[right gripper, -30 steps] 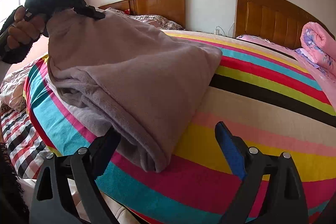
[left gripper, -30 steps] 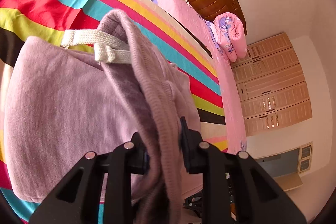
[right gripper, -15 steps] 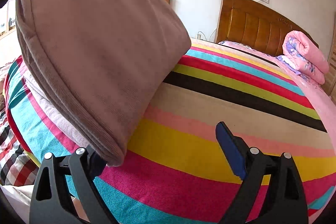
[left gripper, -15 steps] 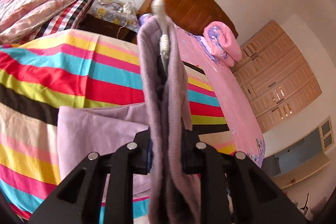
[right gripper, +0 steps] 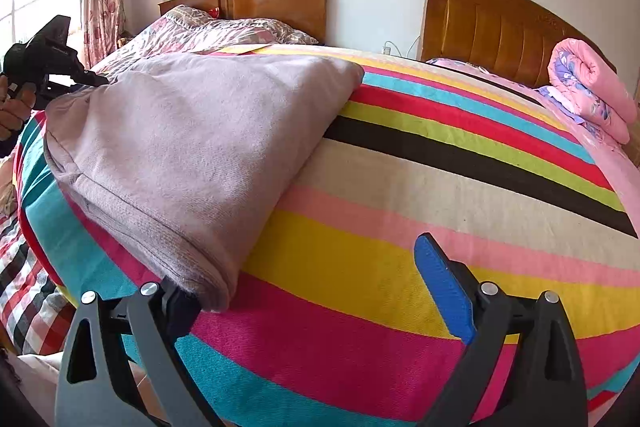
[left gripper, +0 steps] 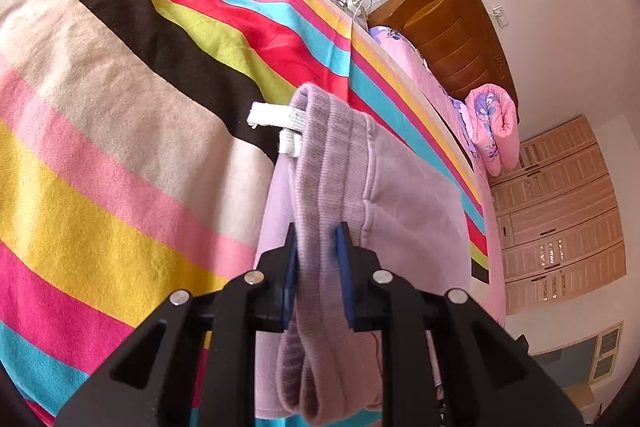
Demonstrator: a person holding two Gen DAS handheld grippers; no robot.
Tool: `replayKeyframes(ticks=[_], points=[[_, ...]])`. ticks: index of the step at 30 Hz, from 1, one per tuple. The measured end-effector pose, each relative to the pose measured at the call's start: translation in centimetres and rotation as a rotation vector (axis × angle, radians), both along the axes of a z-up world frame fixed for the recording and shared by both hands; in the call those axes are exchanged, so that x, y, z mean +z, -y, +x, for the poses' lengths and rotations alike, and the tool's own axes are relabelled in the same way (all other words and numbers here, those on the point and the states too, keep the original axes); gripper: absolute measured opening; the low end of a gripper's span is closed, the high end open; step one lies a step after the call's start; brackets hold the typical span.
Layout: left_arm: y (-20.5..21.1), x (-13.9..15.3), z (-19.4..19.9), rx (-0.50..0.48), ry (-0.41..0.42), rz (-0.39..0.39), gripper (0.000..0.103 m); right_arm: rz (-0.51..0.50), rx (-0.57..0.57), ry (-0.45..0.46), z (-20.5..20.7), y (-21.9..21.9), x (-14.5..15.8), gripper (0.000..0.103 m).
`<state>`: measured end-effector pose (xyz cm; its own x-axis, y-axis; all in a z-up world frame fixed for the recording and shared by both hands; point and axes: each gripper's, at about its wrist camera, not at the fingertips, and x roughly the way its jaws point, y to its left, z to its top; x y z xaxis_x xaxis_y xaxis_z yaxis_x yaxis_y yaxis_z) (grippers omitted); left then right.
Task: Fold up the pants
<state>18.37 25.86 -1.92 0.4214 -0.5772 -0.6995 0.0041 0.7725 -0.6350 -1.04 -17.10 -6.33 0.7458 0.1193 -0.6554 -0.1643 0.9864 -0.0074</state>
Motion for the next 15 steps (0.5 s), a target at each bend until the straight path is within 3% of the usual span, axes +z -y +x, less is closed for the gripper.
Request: replayKeyframes(ticks=[2,4,5,7,10,12,15], points=[[-0.8,2.0,-1.7,0.106,0.052,0.148,0.034,0.055,0.087,-0.025,-1.3,1.0,0.8,0.091],[-0.3,5.7,-4.8,0.219,0.199,0.372,0.037,0.133,0.157,-0.013,-3.3,2.3,1.9,0.091],[0.2,7.1,-6.7,0.217,0.287,0.421,0.044,0.171,0.165,0.003,-3.9,3.0,2.6,0.091],[3.2,9.0,-8.9,0.129,0.383,0.419,0.05,0.229,0.18,0.037,-3.9,3.5,4.1,0.079],[9.4,8.6,-9.9,-0.015,0.436,0.515,0.05,0.211,0.183,0.13,-1.9,1.7,6.1,0.07],[12.9,7.2,-9.6,-0.02,0.452,0.597,0.05,0.181,0.19,0.147,-0.1,-0.3,6.5,0.056],[14.7,3.6,-9.3,-0.022,0.397,0.695,0.05,0.089,0.26,0.086,1.1,-3.5,4.8,0.052]])
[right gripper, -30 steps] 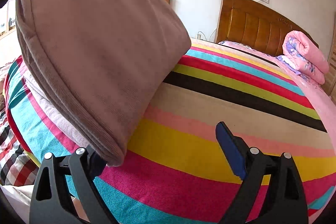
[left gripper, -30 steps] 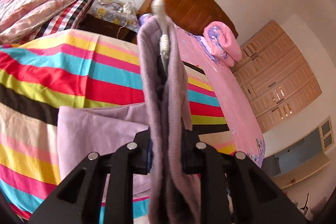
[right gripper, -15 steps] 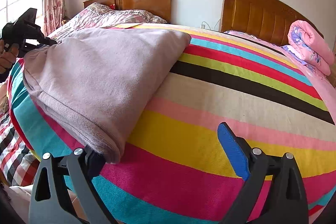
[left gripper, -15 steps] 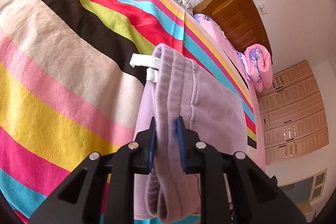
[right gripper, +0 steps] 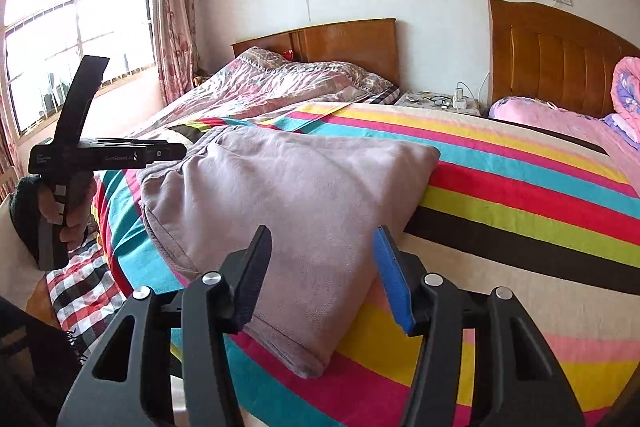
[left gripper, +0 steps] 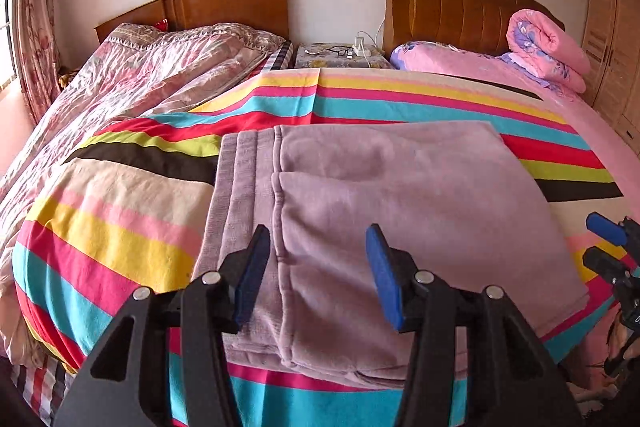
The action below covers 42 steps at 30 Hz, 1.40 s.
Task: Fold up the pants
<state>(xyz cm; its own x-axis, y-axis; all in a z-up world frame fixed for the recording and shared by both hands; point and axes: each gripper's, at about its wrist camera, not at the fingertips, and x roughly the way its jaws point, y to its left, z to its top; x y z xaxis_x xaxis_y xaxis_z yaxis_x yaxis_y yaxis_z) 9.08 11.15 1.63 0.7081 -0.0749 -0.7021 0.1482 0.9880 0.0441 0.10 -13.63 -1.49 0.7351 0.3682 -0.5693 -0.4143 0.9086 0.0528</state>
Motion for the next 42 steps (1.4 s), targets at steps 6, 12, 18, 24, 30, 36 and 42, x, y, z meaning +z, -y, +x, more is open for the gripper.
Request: replayKeyframes(ticks=[6,12,18,24,30,36,42], points=[[0.0,-4.1,-0.9,-0.02,0.016,0.118,0.052,-0.046,0.038,-0.007,-2.0,-0.7,-2.3,0.052],[-0.4,-4.4,-0.9,-0.013,0.027,0.079,0.054,-0.102,0.084,-0.001,-2.1,-2.2,-2.3,0.052],[-0.9,-4.4,-1.0,-0.016,0.025,0.073,0.054,-0.148,0.144,-0.048,-2.1,-2.3,-2.3,0.057],[-0.6,-4.3,-0.8,-0.012,0.005,0.079,0.054,-0.052,0.182,0.017,1.2,-2.9,2.3,0.057],[-0.6,-4.3,-0.6,0.008,0.004,0.07,0.055,-0.202,0.207,-0.025,4.9,-8.8,0.3,0.062],[-0.6,-4.3,-0.6,0.0,0.003,0.069,0.056,-0.208,0.193,-0.056,3.9,-9.7,-2.1,0.065],[-0.2,-3.9,-0.3,-0.005,-0.044,0.087,0.061,-0.248,0.234,-0.094,4.0,-10.0,-1.8,0.066]])
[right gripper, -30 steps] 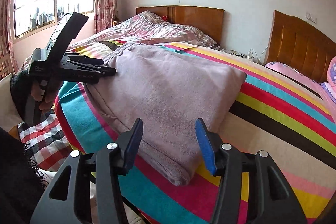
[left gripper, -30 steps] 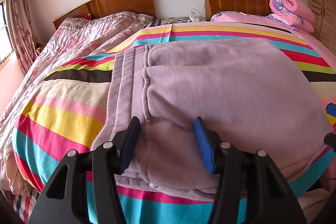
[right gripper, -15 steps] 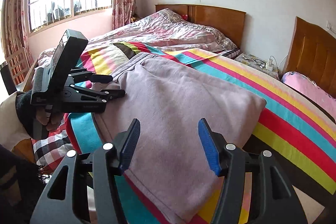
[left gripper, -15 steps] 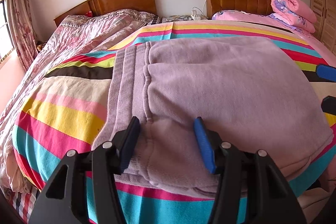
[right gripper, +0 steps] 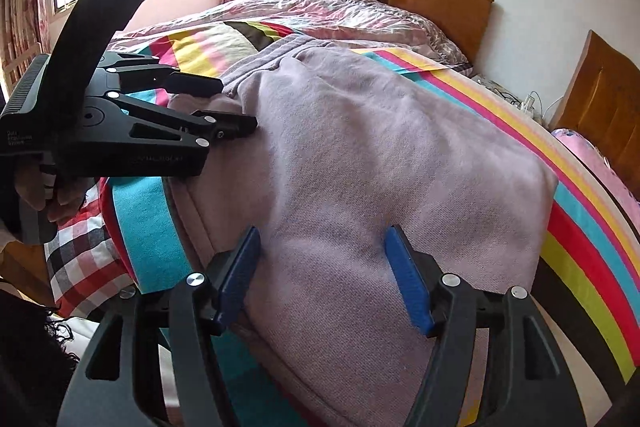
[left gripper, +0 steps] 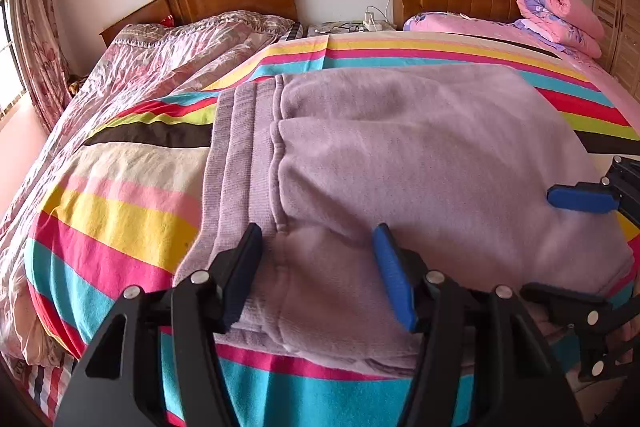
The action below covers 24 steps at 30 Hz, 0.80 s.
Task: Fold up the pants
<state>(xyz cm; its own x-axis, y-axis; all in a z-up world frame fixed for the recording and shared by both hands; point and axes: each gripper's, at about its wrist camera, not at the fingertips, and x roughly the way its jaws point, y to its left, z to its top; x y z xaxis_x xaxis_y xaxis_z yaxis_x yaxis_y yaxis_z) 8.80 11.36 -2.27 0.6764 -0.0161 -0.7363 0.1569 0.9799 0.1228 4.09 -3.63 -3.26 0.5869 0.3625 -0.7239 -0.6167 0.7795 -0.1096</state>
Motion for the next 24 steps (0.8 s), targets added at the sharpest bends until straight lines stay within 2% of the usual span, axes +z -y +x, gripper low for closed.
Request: replayKeyframes(ticks=[3,4,6,8,10,13,15,19,21,23,24], points=[[0.7,1.7,0.3,0.01,-0.034,0.014,0.068,-0.006,0.031,-0.038,0.3,0.1,0.2,0.068],[1.1,2.8,0.3,-0.007,-0.007,-0.006,0.07,-0.007,0.043,-0.046,0.4,0.1,0.3,0.069],[2.1,4.8,0.7,-0.026,0.061,-0.007,0.086,-0.009,0.062,-0.044,0.5,0.1,0.1,0.071],[3.0,5.4,2.2,-0.043,0.111,0.0,0.093,0.003,0.069,-0.045,0.6,0.2,0.0,0.073],[2.6,4.1,4.4,-0.007,0.062,0.019,0.093,0.01,0.072,-0.046,0.6,0.4,0.0,0.073],[0.1,0.4,5.8,0.033,-0.062,-0.06,0.09,0.021,0.105,-0.056,0.6,0.8,0.5,0.073],[-1.1,-0.3,4.9,0.002,-0.019,-0.116,0.091,0.075,0.146,-0.084,1.4,2.0,1.7,0.077],[-1.8,-0.8,4.6,-0.001,-0.004,-0.153,0.092,0.242,0.111,-0.085,6.2,6.0,4.5,0.087],[-1.9,-1.2,4.7,0.015,0.004,-0.152,0.098,0.235,0.136,-0.136,9.7,7.0,3.6,0.087],[-2.4,-1.3,4.9,0.022,0.0,-0.191,0.098,0.157,0.048,-0.152,13.8,9.1,2.0,0.085],[-2.4,-1.3,4.9,0.02,-0.003,-0.187,0.098,0.188,-0.004,-0.169,15.8,10.8,1.7,0.084]])
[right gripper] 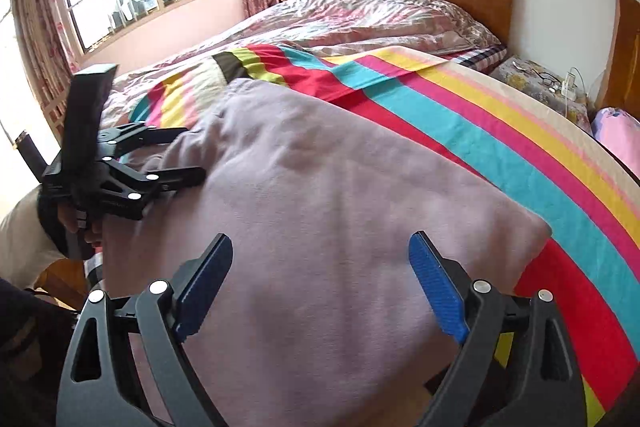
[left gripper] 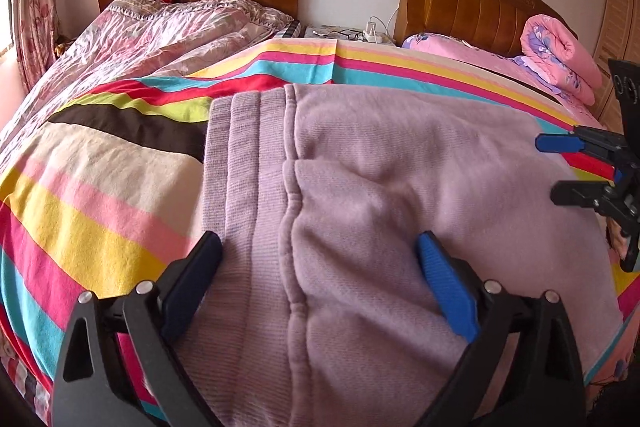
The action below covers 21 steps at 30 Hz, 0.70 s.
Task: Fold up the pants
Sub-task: 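Press and smooth the folded pants with both open tools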
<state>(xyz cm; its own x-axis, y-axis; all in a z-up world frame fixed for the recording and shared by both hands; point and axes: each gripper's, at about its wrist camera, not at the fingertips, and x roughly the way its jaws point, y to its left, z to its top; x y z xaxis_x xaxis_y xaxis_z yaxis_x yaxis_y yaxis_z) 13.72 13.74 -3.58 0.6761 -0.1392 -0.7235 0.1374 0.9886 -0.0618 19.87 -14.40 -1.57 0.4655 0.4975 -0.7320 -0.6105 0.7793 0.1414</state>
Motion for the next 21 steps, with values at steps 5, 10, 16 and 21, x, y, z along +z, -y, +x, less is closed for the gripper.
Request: replayKeyframes(ticks=[5,10,16,21], points=[[0.0,-0.1,0.2,0.006,-0.006,0.01,0.099,0.212,-0.128,-0.017,2.7,4.0,2.4,0.085],[0.1,-0.1,0.2,0.002,-0.006,0.018,0.1,0.143,0.014,-0.088,3.4,2.3,-0.8,0.087],[0.1,-0.1,0.1,0.003,0.005,0.018,0.1,0.185,-0.046,-0.038,5.1,-3.0,3.7,0.088],[0.6,0.5,-1.4,0.025,0.005,0.063,0.1,0.005,0.245,-0.071,5.1,-16.3,2.7,0.089]])
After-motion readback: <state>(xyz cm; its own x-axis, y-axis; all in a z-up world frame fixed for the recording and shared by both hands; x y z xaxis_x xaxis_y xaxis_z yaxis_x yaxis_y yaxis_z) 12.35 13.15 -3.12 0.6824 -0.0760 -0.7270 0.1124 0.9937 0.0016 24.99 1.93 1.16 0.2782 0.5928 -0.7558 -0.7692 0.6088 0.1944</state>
